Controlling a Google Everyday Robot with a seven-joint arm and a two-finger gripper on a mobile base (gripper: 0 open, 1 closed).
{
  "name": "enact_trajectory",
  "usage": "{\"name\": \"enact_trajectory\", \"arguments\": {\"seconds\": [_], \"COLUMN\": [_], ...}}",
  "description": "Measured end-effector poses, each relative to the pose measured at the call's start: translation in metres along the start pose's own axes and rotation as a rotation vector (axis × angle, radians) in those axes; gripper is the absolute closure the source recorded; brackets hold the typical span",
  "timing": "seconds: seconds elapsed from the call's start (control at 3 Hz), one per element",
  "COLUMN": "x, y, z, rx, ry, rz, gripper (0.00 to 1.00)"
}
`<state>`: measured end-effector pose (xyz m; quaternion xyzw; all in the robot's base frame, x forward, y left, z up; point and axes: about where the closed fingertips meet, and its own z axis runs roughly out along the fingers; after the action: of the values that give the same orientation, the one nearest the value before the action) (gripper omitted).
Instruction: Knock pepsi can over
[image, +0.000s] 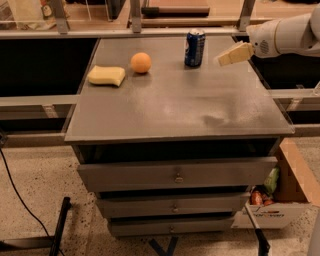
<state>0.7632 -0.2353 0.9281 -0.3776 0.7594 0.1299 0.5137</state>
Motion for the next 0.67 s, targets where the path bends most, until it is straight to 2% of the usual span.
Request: {"name": "enact_trajectory", "arguments": {"seconds": [0.33,0.67], "x": [0.001,0.004], "y": [-0.001,-0.001], "z": [0.022,0.043], "rx": [-0.025,-0.029], "ry": [-0.048,-0.067], "rz": [0.002,-0.018], "gripper": [0.00,0.00]}}
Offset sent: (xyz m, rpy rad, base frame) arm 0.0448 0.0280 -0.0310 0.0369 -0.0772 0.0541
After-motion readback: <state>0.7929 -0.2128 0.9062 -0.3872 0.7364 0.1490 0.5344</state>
